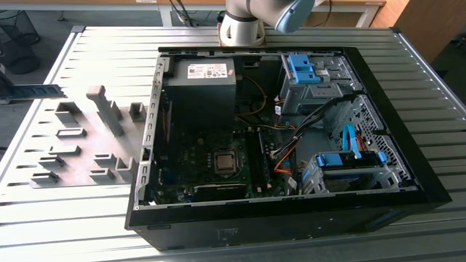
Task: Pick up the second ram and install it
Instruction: 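Pick up the second ram and move it above second insertion slot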
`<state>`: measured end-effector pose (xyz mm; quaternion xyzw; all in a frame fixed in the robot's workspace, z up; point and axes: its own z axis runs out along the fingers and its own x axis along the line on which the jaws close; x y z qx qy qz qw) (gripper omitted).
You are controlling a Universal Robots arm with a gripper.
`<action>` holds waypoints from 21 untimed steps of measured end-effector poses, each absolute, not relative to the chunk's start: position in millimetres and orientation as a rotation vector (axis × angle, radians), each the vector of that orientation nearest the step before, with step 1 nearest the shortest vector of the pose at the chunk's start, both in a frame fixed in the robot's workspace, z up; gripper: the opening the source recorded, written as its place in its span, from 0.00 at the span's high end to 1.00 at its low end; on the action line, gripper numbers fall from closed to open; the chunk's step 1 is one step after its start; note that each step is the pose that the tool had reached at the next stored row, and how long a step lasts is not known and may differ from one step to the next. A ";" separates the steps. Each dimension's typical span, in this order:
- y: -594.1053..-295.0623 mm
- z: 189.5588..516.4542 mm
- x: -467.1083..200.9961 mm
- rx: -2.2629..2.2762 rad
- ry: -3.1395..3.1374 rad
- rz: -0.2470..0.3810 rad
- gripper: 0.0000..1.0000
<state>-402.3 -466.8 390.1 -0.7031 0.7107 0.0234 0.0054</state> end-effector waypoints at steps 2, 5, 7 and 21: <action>-466.8 390.1 -400.9 -2.201 2.225 0.073 0.86; -466.8 390.1 -398.3 -2.201 2.225 0.073 0.86; -466.9 390.1 -396.6 -2.201 2.225 0.073 0.86; -466.9 390.0 -383.8 -2.201 2.225 0.073 0.86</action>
